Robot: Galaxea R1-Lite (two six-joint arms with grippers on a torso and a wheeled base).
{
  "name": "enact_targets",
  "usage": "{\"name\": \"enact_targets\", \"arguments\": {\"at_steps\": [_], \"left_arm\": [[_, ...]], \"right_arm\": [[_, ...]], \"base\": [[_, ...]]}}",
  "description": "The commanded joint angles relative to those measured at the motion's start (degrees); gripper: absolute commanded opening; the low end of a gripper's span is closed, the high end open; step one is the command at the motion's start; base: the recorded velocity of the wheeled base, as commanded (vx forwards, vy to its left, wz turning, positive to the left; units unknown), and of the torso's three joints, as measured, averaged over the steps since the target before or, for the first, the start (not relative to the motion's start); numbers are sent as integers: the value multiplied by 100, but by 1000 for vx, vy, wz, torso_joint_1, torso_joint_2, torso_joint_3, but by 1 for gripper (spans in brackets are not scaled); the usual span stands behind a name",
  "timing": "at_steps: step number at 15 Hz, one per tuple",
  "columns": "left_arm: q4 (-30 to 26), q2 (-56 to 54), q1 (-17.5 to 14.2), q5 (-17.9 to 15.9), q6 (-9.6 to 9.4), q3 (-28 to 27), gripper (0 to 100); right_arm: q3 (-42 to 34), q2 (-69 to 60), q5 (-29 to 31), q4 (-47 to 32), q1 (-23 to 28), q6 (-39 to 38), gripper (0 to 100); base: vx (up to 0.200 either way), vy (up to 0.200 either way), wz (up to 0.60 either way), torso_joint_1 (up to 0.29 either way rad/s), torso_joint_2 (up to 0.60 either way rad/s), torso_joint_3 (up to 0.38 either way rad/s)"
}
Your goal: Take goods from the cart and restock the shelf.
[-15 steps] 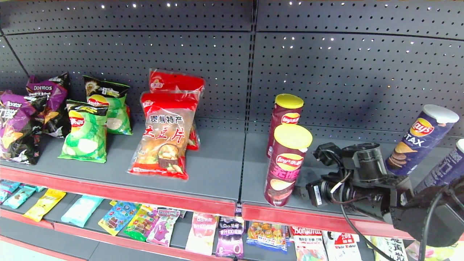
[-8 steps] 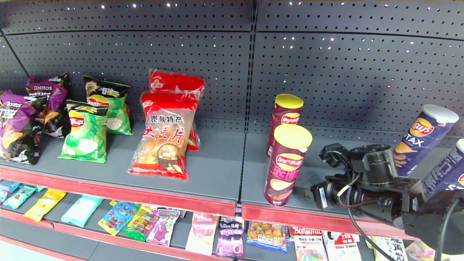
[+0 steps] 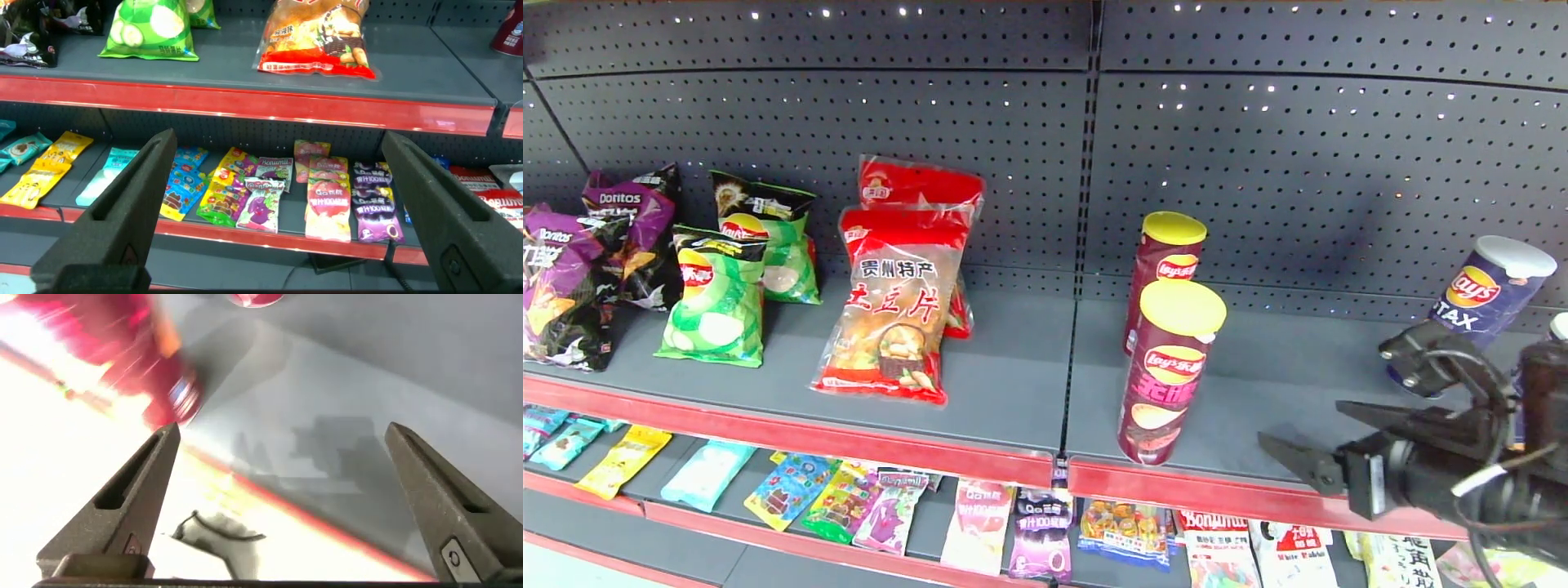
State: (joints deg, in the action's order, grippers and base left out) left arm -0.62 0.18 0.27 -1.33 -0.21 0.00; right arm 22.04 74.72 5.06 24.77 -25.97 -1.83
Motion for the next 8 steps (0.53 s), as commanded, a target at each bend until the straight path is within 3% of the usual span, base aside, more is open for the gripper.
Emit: {"name": "enact_targets", "arguments": {"at_steps": [1, 2, 5, 8], "left_arm": [[1, 8, 0, 1, 3, 0, 100], [1, 8, 0, 1, -6, 0, 100], [1, 8, 0, 1, -6, 0, 100], [1, 8, 0, 1, -6, 0, 100]], "right_arm": [[-112, -2251, -611, -1633, 48, 95, 100], [-165, -2699, -761, -2038, 127, 148, 100], [-437, -4395, -1710, -3128, 1322, 824, 100], [-780, -5485, -1982, -3321, 2500, 930, 100]], "base": [[0, 0, 0, 0, 0, 0], [0, 0, 0, 0, 0, 0], [0, 0, 0, 0, 0, 0], [0, 0, 0, 0, 0, 0]]}}
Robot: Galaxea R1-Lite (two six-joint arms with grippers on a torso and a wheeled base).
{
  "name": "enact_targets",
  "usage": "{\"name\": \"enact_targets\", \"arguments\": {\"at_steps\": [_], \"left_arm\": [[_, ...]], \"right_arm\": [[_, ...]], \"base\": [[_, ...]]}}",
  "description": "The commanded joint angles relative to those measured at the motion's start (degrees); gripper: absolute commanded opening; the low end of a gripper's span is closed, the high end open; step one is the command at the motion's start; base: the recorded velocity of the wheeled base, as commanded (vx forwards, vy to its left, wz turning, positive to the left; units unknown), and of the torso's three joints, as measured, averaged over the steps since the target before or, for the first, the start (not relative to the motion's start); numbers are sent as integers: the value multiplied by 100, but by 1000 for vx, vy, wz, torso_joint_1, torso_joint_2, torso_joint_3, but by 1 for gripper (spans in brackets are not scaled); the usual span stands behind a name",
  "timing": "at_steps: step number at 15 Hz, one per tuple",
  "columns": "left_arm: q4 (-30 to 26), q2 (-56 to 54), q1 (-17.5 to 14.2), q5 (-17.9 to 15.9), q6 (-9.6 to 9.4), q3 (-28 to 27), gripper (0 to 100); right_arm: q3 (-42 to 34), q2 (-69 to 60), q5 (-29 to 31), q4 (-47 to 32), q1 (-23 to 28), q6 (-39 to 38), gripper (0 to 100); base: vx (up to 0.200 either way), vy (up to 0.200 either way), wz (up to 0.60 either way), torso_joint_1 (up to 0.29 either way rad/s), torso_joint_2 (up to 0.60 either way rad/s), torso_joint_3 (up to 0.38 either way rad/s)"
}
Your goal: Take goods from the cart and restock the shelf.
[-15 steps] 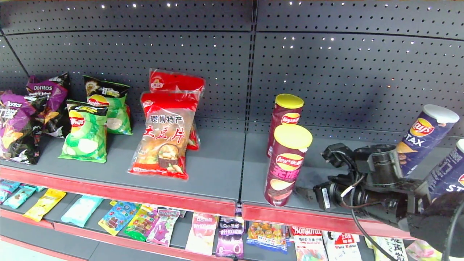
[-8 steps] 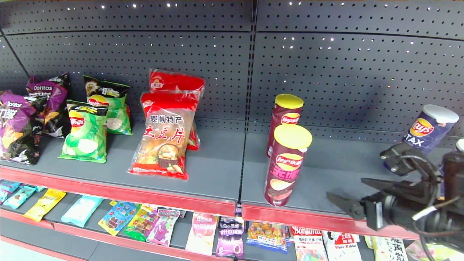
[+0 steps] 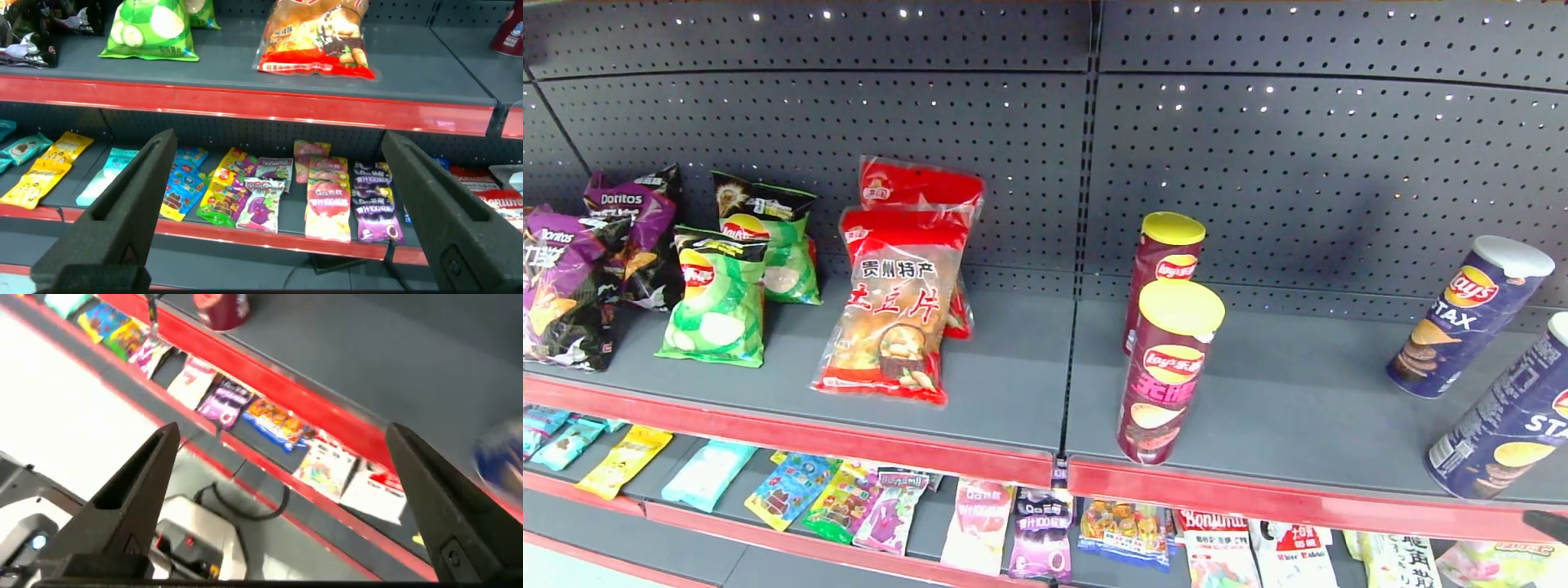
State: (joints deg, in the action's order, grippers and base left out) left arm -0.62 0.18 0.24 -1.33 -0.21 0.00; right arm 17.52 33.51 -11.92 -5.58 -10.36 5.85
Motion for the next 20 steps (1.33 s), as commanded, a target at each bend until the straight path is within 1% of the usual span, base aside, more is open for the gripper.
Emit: {"name": "enact_targets", "arguments": {"at_steps": [1, 3, 6, 7, 8, 9, 10, 12, 14, 17, 20], "left_arm": [[1, 8, 2, 1, 3, 0, 100], [1, 8, 2, 1, -6, 0, 100], [1, 8, 2, 1, -6, 0, 100], [1, 8, 2, 1, 3, 0, 100], [1, 8, 2, 1, -6, 0, 100], [1, 8, 2, 1, 3, 0, 100], [1, 8, 2, 1, 3, 0, 100], [1, 8, 2, -8, -23, 0, 100], [1, 8, 2, 1, -14, 0, 100], [1, 8, 2, -8, -23, 0, 100], [1, 8, 2, 1, -23, 0, 100]], "right_arm": [[-442, -1857, -205, -294, 1230, 144, 100], [-627, -2499, -82, -329, 1291, 153, 100], [-706, -2833, -3, -329, 1326, 153, 100], [-820, -2877, 533, -321, 1309, 162, 100], [-996, -2929, 586, -285, 1256, 144, 100], [-1040, -2947, 586, -268, 1247, 153, 100], [-1330, -2991, 595, 13, 1212, 127, 100], [-1356, -3000, 577, 49, 904, 109, 100], [-1374, -3035, 577, 84, 904, -67, 100], [-1383, -3334, 586, 93, 1019, -75, 100], [-1374, -3334, 586, 93, 1019, -31, 100]], "base": [[0, 0, 0, 0, 0, 0], [0, 0, 0, 0, 0, 0], [0, 0, 0, 0, 0, 0], [0, 0, 0, 0, 0, 0], [0, 0, 0, 0, 0, 0], [0, 0, 0, 0, 0, 0], [0, 0, 0, 0, 0, 0], [0, 0, 0, 0, 0, 0], [0, 0, 0, 0, 0, 0], [0, 0, 0, 0, 0, 0], [0, 0, 0, 0, 0, 0]]}}
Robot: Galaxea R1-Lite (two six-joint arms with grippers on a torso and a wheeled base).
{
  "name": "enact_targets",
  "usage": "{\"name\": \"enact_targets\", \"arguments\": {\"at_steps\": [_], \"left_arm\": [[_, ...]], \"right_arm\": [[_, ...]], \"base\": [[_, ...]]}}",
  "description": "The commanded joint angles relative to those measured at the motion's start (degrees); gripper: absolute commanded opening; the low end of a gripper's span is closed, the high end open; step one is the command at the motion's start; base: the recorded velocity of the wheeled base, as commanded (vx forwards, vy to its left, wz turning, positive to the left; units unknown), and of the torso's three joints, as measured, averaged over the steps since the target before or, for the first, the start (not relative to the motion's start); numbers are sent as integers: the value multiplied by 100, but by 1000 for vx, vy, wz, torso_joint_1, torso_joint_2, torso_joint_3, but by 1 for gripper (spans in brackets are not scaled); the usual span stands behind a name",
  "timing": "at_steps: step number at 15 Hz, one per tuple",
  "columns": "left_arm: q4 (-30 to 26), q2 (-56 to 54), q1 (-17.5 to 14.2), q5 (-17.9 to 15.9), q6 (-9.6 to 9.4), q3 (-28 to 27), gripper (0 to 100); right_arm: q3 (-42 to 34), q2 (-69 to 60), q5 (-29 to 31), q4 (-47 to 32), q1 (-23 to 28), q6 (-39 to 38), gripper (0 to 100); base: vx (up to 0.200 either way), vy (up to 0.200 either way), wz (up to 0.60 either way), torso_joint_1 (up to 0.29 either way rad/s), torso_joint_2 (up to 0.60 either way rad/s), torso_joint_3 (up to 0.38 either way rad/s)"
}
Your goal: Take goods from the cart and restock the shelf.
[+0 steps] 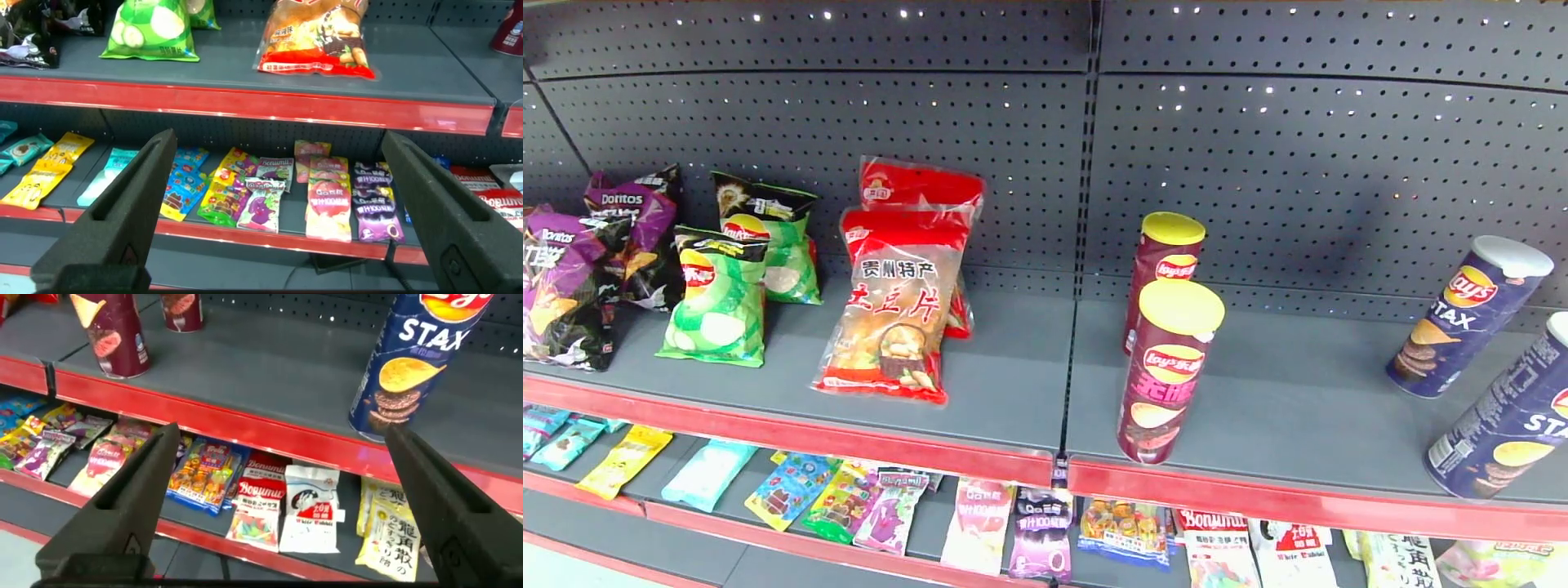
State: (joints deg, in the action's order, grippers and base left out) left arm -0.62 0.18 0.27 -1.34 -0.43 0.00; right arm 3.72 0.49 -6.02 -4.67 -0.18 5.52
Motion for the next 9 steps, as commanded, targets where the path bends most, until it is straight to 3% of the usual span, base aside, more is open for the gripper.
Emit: {"name": "enact_targets", "arguments": {"at_steps": [1, 2, 7, 9], "left_arm": [[1, 8, 0, -7, -1, 0, 100], [1, 8, 0, -7, -1, 0, 100], [1, 8, 0, -7, -1, 0, 100], [1, 8, 0, 2, -1, 0, 100]], "right_arm": [[6, -31, -4, 1, 1, 1, 100], [-3, -31, -4, 1, 1, -7, 100], [6, -31, -22, 1, 1, -7, 100], [6, -31, -31, 1, 1, -7, 100]], "base": [[0, 0, 0, 0, 0, 0], [0, 0, 0, 0, 0, 0], [0, 0, -600, 2, -1, 0], [0, 0, 0, 0, 0, 0]]}}
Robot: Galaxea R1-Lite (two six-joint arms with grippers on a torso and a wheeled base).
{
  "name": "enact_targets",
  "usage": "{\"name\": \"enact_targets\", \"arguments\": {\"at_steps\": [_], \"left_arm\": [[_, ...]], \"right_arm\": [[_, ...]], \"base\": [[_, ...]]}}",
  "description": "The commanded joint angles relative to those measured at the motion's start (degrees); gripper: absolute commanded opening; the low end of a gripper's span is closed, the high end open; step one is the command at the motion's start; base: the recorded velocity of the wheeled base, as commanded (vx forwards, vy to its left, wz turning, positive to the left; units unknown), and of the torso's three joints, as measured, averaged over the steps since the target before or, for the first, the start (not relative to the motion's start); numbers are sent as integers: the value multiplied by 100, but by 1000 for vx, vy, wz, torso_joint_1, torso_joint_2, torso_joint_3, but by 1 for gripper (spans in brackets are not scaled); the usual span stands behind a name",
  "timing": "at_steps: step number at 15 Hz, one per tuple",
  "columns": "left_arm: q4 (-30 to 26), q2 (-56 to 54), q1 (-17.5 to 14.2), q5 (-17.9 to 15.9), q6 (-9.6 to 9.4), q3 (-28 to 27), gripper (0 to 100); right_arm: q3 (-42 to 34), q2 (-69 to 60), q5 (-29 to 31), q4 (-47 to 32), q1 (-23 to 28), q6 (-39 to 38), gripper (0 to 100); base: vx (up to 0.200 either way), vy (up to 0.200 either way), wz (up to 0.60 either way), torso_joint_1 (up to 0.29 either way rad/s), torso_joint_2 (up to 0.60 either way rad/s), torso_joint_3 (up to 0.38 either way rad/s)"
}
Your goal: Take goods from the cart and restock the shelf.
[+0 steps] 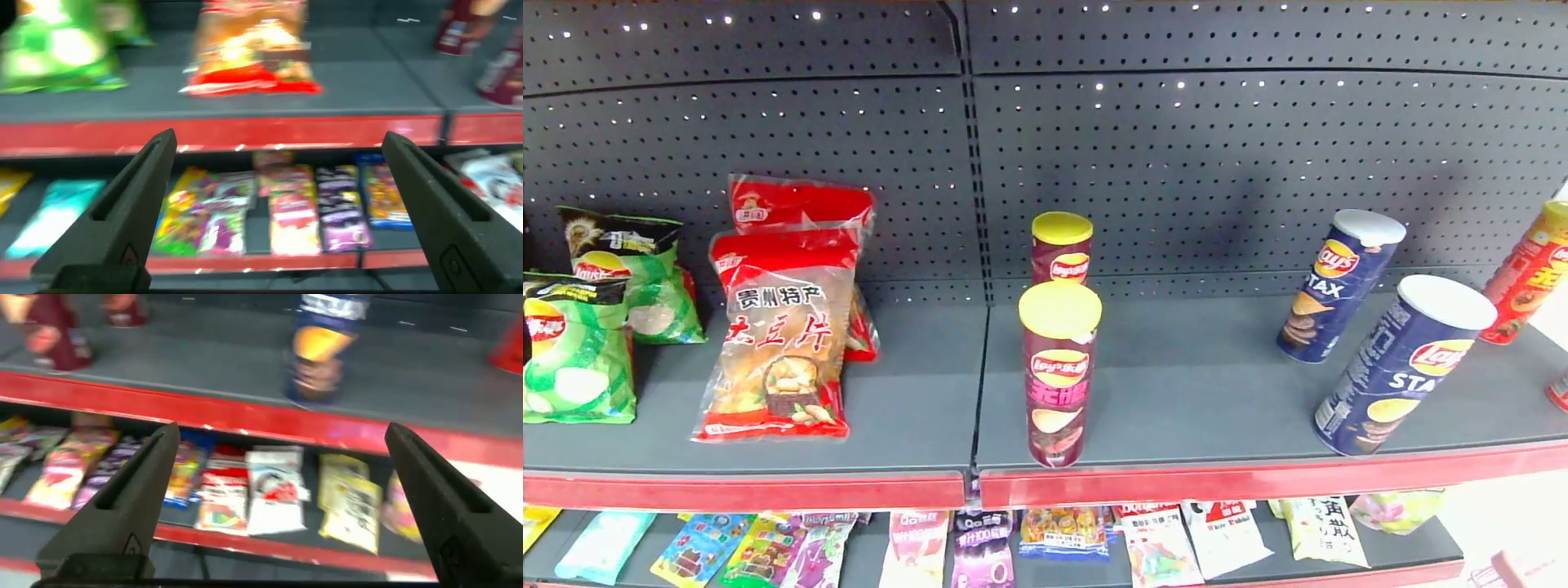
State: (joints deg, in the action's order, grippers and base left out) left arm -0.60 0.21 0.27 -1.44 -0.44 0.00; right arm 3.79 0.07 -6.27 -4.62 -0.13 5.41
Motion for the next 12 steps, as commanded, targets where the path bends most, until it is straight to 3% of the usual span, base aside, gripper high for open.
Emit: {"name": "enact_targets", "arguments": {"at_steps": [1, 5, 12], "left_arm": [[-2, 6, 0, 3, 0, 0, 100], [-2, -3, 0, 3, -18, 0, 100], [-2, -3, 0, 3, -18, 0, 100]], "right_arm": [[-1, 10, -6, -4, -4, 12, 100], [-1, 10, -6, -4, -4, 12, 100], [-1, 10, -24, -4, -4, 39, 100]], "base": [[0, 0, 0, 0, 0, 0], [0, 0, 0, 0, 0, 0], [0, -200, 0, 3, 0, 1]]}}
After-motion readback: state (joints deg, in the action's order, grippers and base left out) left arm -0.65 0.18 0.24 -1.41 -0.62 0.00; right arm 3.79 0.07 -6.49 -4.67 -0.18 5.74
